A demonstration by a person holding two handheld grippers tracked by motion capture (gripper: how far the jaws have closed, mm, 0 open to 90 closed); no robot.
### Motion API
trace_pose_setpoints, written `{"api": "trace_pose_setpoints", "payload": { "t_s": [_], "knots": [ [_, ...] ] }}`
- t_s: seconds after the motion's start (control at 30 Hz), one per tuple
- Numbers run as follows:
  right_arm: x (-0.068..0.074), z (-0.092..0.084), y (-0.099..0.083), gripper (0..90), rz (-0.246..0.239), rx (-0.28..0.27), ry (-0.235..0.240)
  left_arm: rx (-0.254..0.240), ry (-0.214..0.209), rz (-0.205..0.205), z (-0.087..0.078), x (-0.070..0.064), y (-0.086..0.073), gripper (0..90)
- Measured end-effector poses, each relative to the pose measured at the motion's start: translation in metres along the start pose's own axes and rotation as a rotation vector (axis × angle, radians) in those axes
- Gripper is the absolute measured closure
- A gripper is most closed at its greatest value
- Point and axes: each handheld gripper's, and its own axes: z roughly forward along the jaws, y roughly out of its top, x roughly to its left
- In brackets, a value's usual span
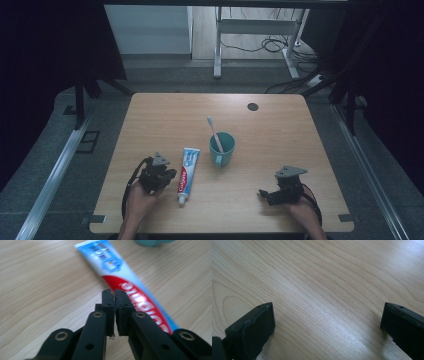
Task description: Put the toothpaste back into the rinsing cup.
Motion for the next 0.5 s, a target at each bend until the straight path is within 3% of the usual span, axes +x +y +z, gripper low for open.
{"api": "trace_pose_setpoints", "payload": {
  "t_s": [0.2,0.5],
  "knots": [
    [0.000,0.000,0.000,0.0,-0.001,-0.001,0.000,0.001,-0.053,0.028,0.004,-0.013,0.009,88.9],
    [0.000,0.000,0.000,0.0,-0.001,-0.001,0.000,0.067,-0.115,0.074,0.024,-0.034,0.016,88.8]
  ]
}}
